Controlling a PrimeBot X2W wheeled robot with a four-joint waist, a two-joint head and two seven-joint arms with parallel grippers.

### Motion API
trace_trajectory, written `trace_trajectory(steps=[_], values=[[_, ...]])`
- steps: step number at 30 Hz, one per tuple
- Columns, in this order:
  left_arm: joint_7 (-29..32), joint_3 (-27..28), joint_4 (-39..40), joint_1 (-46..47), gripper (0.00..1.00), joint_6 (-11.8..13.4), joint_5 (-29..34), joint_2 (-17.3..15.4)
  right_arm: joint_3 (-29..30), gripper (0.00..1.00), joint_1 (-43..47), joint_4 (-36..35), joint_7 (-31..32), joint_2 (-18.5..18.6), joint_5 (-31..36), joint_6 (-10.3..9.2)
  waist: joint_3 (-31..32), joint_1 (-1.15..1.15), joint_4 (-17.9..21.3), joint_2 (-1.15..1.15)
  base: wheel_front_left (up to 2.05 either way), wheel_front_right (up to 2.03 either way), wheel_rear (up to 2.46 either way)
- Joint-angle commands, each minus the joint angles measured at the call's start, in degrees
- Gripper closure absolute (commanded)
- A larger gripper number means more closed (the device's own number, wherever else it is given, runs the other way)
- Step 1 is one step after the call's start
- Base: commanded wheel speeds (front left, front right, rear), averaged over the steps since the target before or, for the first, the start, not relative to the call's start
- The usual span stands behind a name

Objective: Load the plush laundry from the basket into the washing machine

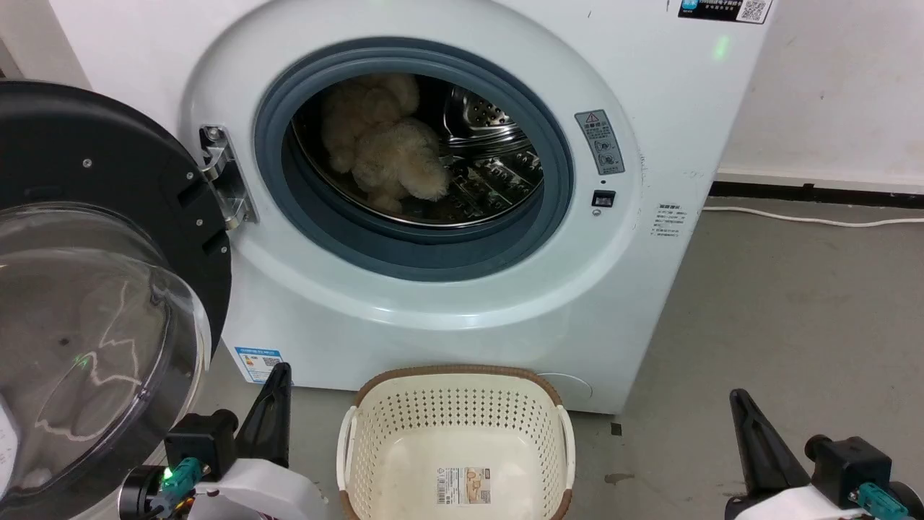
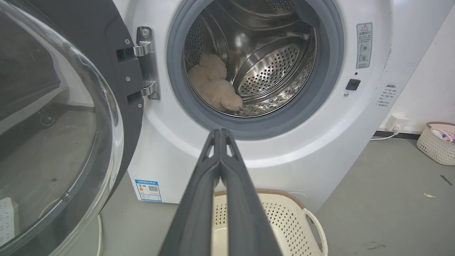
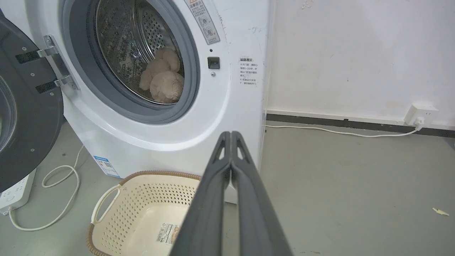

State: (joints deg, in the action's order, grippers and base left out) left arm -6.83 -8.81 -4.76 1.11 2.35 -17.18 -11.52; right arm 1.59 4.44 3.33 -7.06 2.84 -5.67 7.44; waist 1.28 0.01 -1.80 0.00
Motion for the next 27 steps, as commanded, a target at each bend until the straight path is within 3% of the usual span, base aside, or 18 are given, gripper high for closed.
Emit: trace_trajectory(steps=[1, 27], values=[[0.30, 0.54, 0.50, -0.57, 1.00, -0.21, 0.98, 0.48, -0.17, 1.00, -1.04, -0.44, 0.39, 0.02, 0.50, 0.02, -0.03, 0.00, 0.05, 0.00, 0.00, 0.00, 0.00], [3.34, 4.39, 2.49, -0.82, 1.00, -1.21, 8.52, 4.28, -0.83, 1.00, -2.62, -1.79, 3.49, 0.03, 2.91, 0.03, -0.61, -0.01, 0.87, 0.00, 0.00, 0.00, 0.00]])
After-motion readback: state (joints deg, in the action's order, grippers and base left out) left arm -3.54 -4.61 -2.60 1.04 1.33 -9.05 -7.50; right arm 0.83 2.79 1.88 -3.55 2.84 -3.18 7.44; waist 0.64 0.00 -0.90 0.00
